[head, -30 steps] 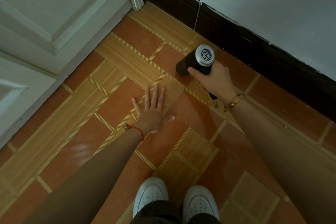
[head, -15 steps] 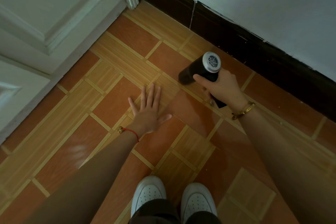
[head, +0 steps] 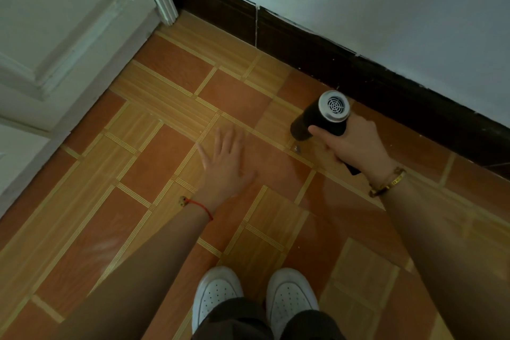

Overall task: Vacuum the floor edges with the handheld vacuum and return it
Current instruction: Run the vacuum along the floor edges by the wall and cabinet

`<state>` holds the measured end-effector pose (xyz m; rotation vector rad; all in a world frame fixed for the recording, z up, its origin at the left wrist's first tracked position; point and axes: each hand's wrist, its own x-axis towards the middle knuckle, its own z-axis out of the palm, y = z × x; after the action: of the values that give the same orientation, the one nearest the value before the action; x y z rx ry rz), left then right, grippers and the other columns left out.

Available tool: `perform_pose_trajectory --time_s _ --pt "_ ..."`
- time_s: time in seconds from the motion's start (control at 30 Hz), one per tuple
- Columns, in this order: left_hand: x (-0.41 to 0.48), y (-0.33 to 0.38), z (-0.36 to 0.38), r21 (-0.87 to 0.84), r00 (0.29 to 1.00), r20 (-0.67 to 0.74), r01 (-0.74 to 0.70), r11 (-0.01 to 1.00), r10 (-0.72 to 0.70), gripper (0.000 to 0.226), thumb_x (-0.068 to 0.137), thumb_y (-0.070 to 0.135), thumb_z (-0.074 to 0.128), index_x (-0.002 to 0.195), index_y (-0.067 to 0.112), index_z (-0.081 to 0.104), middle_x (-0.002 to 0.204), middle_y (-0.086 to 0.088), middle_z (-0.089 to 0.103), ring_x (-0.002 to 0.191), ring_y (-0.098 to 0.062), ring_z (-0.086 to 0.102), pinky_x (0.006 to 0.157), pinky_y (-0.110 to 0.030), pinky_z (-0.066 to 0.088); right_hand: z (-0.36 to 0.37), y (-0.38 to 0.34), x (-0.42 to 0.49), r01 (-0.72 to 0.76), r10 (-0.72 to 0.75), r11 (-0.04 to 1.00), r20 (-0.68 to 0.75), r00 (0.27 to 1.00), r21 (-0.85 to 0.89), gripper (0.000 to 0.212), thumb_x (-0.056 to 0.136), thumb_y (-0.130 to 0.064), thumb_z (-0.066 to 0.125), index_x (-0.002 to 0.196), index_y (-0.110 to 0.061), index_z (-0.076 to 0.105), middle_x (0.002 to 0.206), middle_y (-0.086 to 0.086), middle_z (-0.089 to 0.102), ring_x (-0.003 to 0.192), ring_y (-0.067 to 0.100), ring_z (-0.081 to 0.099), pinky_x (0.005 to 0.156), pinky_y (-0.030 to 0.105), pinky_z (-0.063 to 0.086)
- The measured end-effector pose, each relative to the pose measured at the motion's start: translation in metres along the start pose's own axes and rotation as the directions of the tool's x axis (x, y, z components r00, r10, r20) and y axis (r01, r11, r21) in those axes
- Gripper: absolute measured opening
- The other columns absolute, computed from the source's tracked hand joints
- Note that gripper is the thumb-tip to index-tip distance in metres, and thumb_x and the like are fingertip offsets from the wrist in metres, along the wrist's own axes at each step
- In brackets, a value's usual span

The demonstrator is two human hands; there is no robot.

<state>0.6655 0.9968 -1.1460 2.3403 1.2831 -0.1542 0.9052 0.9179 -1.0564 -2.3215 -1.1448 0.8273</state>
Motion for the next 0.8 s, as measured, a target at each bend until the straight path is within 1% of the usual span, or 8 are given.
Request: perform_pose_trajectory --time_s 0.1,0.2,0.27,0.33,0.43,0.53,0.67,0.8 --pt "0.004 0.008 0.005 -0.009 0.999 0.024 -0.047 0.999 0.047 0.102 0.086 0.057 0.061 0.159 0.025 -0.003 0.167 0.003 -0.014 0.151 -0.027 -0.023 0.111 -0.07 -0.016 -0.002 0.006 -0.011 -0.025 0.025 1.0 0.049 0.998 -0.013 0.045 0.085 -0.05 0.066 0.111 -0.014 0.06 0.092 0.005 0.07 0.074 0.017 0.056 0.087 0.046 0.055" --pt "0.006 0.011 0.01 0.004 0.995 0.062 -0.078 0.997 0.078 0.104 0.085 0.06 0.06 0.158 0.027 -0.007 0.166 0.003 -0.016 0.15 -0.027 -0.023 0.11 -0.07 -0.017 -0.006 0.011 -0.017 -0.042 0.043 0.999 0.107 0.993 -0.008 0.032 0.085 -0.05 0.066 0.098 -0.023 0.055 0.083 -0.001 0.066 0.068 0.017 0.057 0.09 0.049 0.053" --pt "0.006 0.012 0.013 0.018 0.993 0.083 -0.083 0.996 0.082 0.105 0.085 0.061 0.06 0.158 0.028 -0.008 0.166 0.002 -0.016 0.15 -0.026 -0.022 0.112 -0.071 -0.014 -0.008 0.013 -0.019 -0.035 0.036 0.999 0.135 0.99 -0.014 0.027 0.085 -0.049 0.065 0.094 -0.027 0.051 0.082 0.002 0.069 0.066 0.017 0.058 0.091 0.051 0.051" --pt "0.006 0.012 0.016 0.041 0.993 0.086 -0.089 0.995 0.085 0.105 0.085 0.061 0.06 0.158 0.026 -0.008 0.166 0.002 -0.016 0.151 -0.026 -0.021 0.113 -0.071 -0.011 -0.007 0.013 -0.021 -0.026 0.027 1.0 0.109 0.994 -0.014 0.031 0.085 -0.049 0.065 0.099 -0.025 0.054 0.09 0.006 0.071 0.069 0.019 0.06 0.088 0.048 0.054" --pt "0.006 0.013 0.016 0.041 0.992 0.093 -0.084 0.996 0.08 0.105 0.086 0.061 0.06 0.158 0.025 -0.007 0.166 0.002 -0.016 0.151 -0.026 -0.021 0.113 -0.071 -0.01 -0.003 0.013 -0.02 -0.02 0.022 0.999 0.078 0.997 -0.027 0.048 0.085 -0.051 0.064 0.119 -0.019 0.055 0.102 0.008 0.071 0.086 0.03 0.066 0.088 0.045 0.053" --pt "0.008 0.016 0.013 0.044 0.993 0.089 -0.082 0.996 0.078 0.103 0.086 0.06 0.06 0.159 0.023 -0.003 0.167 0.0 -0.014 0.152 -0.027 -0.019 0.114 -0.071 -0.008 0.004 0.014 -0.017 -0.015 0.012 0.999 0.07 0.997 0.046 0.052 0.084 -0.051 0.067 0.125 -0.021 0.054 0.102 0.005 0.071 0.079 0.019 0.061 0.077 0.033 0.053" --pt "0.013 0.019 0.007 0.031 0.994 0.072 -0.085 0.996 0.083 0.104 0.086 0.057 0.063 0.158 0.025 -0.004 0.166 0.001 -0.015 0.152 -0.028 -0.018 0.114 -0.071 -0.008 0.018 0.009 -0.011 0.028 -0.023 0.998 -0.076 0.997 0.064 0.066 0.083 -0.055 0.066 0.137 -0.023 0.047 0.123 0.001 0.066 0.115 0.024 0.06 0.092 0.042 0.053" --pt "0.024 0.018 0.002 0.038 0.994 0.064 -0.095 0.995 0.093 0.105 0.086 0.056 0.063 0.158 0.027 -0.007 0.166 0.002 -0.017 0.151 -0.027 -0.02 0.113 -0.07 -0.011 0.026 0.001 0.005 0.067 -0.07 0.997 -0.168 0.983 -0.026 0.072 0.082 -0.061 0.062 0.14 -0.024 0.041 0.12 0.002 0.067 0.107 0.026 0.065 0.081 0.043 0.057"
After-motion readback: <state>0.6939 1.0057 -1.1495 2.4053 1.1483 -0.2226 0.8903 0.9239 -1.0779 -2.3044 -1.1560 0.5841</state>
